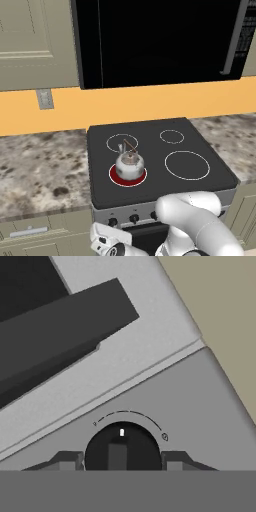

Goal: The kettle is done boiling. Turn off the stove, then wait for 300 timesteps before moving the kettle to the dining table.

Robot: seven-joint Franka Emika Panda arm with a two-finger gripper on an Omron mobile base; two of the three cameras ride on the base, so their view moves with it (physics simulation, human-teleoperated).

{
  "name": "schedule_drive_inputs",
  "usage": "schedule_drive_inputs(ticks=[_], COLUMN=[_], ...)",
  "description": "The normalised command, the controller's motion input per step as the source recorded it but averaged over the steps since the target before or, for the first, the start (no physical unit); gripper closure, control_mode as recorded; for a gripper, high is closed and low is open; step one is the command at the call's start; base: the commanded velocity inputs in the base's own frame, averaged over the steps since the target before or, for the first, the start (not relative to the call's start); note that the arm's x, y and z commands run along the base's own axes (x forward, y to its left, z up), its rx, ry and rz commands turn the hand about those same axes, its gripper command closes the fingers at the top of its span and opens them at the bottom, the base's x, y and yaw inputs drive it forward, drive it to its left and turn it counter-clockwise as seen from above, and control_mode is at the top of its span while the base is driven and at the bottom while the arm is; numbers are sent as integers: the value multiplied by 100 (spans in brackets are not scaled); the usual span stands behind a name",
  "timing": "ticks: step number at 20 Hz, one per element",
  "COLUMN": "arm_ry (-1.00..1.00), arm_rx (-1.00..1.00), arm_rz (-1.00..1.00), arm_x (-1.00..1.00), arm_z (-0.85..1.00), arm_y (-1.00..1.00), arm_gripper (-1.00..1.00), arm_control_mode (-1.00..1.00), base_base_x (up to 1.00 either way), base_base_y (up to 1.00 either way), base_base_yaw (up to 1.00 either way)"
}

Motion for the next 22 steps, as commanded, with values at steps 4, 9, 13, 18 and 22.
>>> schedule_drive_inputs(ticks=[4,9,13,18,22], arm_ry=[-7,-5,-6,-5,-6], arm_rx=[24,23,23,23,24], arm_rz=[-7,-7,-8,-9,-9], arm_x=[0,0,0,0,0], arm_z=[0,0,0,0,-2], arm_y=[0,0,0,0,0], arm_gripper=[100,100,100,100,100], arm_control_mode=[-100,-100,-100,-100,-100], base_base_x=[0,0,0,0,0], base_base_y=[0,0,0,0,0], base_base_yaw=[0,0,0,0,0])
